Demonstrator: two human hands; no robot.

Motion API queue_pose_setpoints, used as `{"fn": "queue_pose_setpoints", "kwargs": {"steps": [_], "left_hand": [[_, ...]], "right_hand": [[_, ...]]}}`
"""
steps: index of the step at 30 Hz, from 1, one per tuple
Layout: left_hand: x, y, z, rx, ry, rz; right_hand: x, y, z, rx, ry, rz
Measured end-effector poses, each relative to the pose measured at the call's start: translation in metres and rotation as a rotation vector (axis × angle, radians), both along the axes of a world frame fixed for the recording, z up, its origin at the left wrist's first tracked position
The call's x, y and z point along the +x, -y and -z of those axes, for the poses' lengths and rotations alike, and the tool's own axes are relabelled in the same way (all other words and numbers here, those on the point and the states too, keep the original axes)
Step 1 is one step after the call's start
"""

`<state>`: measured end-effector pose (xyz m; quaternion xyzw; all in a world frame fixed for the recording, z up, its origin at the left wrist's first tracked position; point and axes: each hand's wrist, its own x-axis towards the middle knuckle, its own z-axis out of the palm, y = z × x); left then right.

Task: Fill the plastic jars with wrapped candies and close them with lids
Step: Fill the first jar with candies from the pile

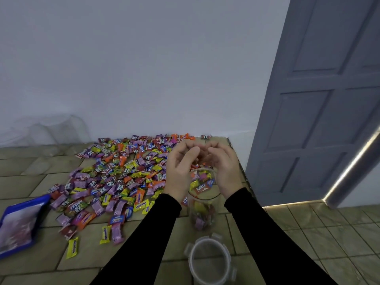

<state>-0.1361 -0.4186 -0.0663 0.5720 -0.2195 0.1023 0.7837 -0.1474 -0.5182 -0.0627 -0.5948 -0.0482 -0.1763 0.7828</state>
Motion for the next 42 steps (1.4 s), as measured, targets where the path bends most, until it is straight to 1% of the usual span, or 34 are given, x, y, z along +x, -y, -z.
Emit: {"fn": "queue_pose_setpoints", "kwargs": {"steps": [3,7,10,13,17,20,24,28,31,33,37,42], "left_hand": [[-0.002,0.000,-0.001,-0.034,-0.005,-0.015],[-0.002,-0.002,-0.001,-0.041,-0.032,-0.003],[0.001,-0.004,-0.004,-0.005,-0.002,-0.015],[0.004,-0.007,-0.010,0.031,0.018,-0.035],[0.016,-0.009,-0.015,0.080,-0.072,-0.132],[0.034,-0.008,-0.010,0.237,-0.153,-0.191],[0.059,-0.014,0.010,0.556,-0.205,-0.222],[0.084,-0.020,0.024,0.743,-0.200,-0.238],[0.106,-0.023,0.036,0.956,-0.193,-0.273],[0.118,-0.024,0.042,1.090,-0.208,-0.281],[0.144,-0.024,0.050,1.232,-0.176,-0.303],[0.182,-0.017,0.069,1.356,-0.130,-0.338]], "right_hand": [[0.001,0.001,-0.001,0.018,-0.014,0.005],[0.002,0.002,-0.006,-0.002,-0.080,0.033],[0.003,0.006,-0.014,-0.016,-0.117,0.041],[0.010,0.010,-0.020,-0.083,-0.134,0.061],[0.028,0.016,-0.018,-0.149,-0.187,0.108],[0.045,0.023,-0.008,-0.232,-0.251,0.135],[0.070,0.030,0.014,-0.379,-0.332,0.171],[0.094,0.032,0.030,-0.571,-0.361,0.160],[0.108,0.032,0.036,-0.724,-0.378,0.116],[0.118,0.031,0.043,-0.778,-0.407,0.096],[0.146,0.026,0.056,-0.790,-0.425,0.082],[0.183,0.027,0.076,-0.956,-0.420,0.105]]}}
